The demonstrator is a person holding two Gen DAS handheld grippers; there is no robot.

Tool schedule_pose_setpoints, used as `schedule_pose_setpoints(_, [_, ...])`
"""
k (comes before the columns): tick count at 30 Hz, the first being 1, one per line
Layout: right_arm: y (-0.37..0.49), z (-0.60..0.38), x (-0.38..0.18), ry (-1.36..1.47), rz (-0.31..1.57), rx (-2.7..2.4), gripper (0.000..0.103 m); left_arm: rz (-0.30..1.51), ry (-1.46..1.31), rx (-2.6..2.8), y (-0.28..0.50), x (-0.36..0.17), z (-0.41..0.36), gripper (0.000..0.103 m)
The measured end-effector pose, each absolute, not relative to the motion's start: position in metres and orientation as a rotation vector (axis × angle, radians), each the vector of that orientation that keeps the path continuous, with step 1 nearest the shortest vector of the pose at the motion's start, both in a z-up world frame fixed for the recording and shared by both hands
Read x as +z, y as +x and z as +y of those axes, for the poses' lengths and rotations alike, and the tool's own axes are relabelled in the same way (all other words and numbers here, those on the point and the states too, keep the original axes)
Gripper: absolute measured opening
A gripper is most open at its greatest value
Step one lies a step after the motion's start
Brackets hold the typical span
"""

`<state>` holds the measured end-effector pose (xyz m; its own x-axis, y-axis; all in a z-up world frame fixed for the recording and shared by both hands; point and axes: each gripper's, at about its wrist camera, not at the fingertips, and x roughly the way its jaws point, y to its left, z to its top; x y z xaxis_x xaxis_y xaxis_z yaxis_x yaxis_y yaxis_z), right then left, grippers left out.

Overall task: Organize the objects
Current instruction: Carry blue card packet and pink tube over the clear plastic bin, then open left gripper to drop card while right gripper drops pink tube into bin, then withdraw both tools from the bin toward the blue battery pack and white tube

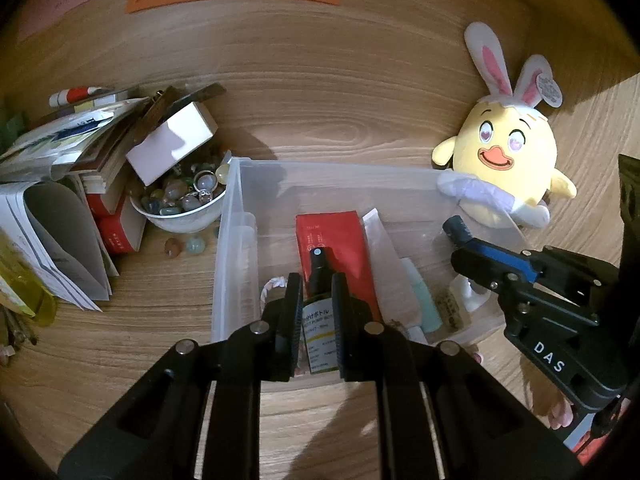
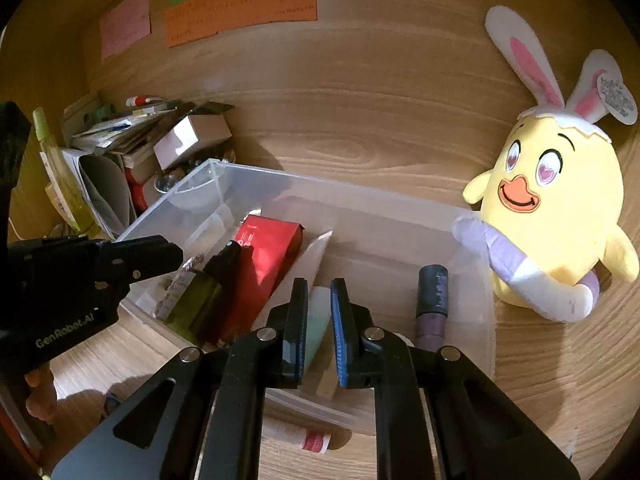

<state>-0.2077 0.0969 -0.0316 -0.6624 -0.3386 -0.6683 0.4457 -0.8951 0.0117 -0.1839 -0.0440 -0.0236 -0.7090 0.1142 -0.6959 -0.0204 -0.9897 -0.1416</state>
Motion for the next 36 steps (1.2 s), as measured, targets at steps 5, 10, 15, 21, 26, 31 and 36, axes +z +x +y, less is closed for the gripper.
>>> schedule_pose_setpoints(5, [-0.211,0.1,-0.032,0.994,0.177,-2.5,0.011,-0.18,-1.158,2.842,-0.181,-0.021,-0.043,0.027])
schedule_pose_setpoints(10, [-0.21,0.1,-0.028,1.001,0.174,-2.49,0.011,-0.181,-1.121,2.855,-0.174,-0.013,-0.045,0.037])
schedule_pose_setpoints(15, [-0.204,0.101,-0.021,0.982,0.191,-2.495,0.016,-0.169,-1.069,2.884,-0.163,-0.002,-0.045,0.054])
schedule_pose_setpoints(21, [-0.19,0.103,-0.008,0.915,0.211,-2.522,0.041,-0.146,-1.022,2.913,-0.149,0.01,-0.046,0.068])
schedule_pose_setpoints(26, [-0.18,0.107,0.0,0.884,0.212,-2.533,0.058,-0.143,-0.996,2.928,-0.137,0.016,-0.048,0.077])
schedule_pose_setpoints(31, [-0.166,0.112,0.007,0.849,0.203,-2.555,0.074,-0.146,-1.0,2.914,-0.127,0.017,-0.049,0.077])
schedule_pose_setpoints(36, [-0.155,0.117,0.011,0.843,0.183,-2.548,0.08,-0.133,-1.008,2.906,-0.113,0.014,-0.048,0.087])
